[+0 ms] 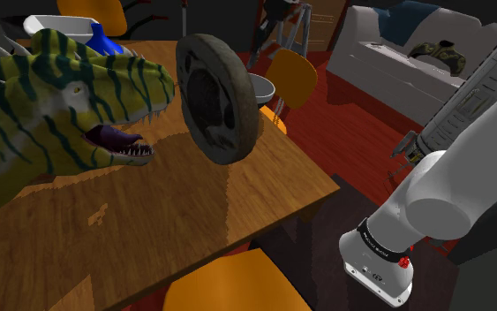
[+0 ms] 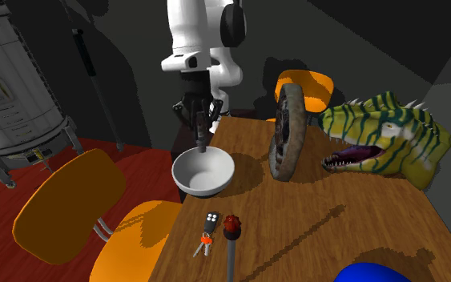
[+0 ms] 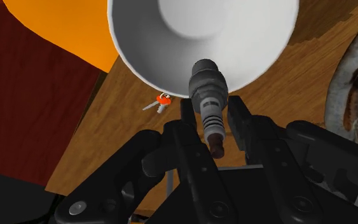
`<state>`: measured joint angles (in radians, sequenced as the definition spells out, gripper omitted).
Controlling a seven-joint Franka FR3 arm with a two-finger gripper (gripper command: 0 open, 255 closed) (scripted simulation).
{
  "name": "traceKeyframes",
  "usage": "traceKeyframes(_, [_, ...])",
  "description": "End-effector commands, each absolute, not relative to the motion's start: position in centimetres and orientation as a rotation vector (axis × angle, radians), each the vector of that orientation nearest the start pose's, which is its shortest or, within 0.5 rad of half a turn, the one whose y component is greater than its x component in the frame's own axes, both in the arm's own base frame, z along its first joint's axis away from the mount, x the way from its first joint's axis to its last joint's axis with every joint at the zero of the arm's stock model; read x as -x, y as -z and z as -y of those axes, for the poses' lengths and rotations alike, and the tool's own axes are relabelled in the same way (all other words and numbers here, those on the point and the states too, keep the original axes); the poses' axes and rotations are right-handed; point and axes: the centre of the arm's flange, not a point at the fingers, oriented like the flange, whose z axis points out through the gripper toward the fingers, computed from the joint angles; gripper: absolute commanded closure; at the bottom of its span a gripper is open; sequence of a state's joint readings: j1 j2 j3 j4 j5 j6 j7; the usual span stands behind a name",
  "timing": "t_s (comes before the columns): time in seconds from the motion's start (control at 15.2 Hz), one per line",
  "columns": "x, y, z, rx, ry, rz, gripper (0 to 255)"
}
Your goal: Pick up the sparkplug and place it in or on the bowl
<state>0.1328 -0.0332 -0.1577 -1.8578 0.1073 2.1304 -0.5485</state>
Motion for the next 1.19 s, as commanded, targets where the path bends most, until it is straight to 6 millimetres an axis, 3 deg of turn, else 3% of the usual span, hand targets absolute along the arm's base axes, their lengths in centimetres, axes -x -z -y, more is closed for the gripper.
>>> traceKeyframes(0.0, [-58.1,-54.9,1.1,2.999,0.502,0.734,255])
traceKeyframes(0.59, [-58.1,-49.9,1.1,2.999,0.502,0.734,255])
traceKeyframes(1.12, [-58.1,-49.9,1.1,2.999,0.502,0.734,255])
